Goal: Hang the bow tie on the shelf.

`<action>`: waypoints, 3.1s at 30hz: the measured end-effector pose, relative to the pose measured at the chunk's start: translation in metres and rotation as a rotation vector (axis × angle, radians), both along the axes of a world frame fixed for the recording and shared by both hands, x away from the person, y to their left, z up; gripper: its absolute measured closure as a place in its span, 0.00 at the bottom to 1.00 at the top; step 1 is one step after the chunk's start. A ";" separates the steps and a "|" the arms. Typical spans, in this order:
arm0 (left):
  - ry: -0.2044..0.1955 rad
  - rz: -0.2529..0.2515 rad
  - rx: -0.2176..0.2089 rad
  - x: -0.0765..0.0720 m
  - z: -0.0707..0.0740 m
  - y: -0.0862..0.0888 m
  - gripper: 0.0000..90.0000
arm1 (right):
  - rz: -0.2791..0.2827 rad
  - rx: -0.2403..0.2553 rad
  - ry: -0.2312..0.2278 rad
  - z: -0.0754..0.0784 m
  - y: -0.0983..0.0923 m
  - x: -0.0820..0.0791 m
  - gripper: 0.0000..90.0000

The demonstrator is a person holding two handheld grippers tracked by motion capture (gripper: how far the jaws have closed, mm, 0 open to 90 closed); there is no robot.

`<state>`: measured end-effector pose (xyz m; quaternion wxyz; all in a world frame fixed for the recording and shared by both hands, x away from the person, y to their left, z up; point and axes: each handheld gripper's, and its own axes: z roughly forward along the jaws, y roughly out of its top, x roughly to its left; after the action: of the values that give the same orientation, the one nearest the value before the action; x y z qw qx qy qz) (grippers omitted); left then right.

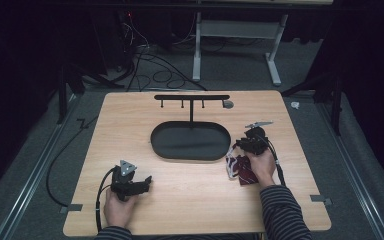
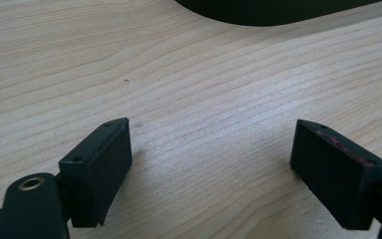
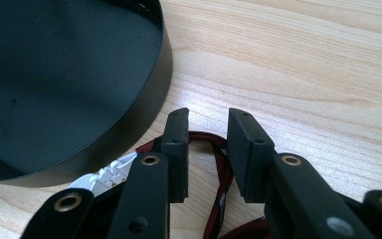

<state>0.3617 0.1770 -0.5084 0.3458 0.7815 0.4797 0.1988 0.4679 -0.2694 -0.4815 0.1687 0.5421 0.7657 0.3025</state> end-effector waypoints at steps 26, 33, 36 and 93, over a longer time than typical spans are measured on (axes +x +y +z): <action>0.000 0.000 0.000 0.000 0.000 0.000 0.19 | -0.005 -0.069 0.008 -0.006 -0.001 0.002 0.97; 0.000 0.000 0.000 0.000 0.000 0.000 0.19 | 0.012 -0.089 -0.005 -0.005 0.002 0.000 1.00; 0.000 0.000 0.000 0.000 0.000 0.000 0.19 | 0.019 -0.075 -0.026 0.000 0.001 -0.004 1.00; 0.000 0.000 -0.001 0.000 0.000 0.000 0.19 | 0.238 0.036 -0.372 0.132 0.032 -0.066 1.00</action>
<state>0.3617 0.1770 -0.5084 0.3462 0.7813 0.4799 0.1985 0.4019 -0.2371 -0.3492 0.2605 0.3855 0.7744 0.4288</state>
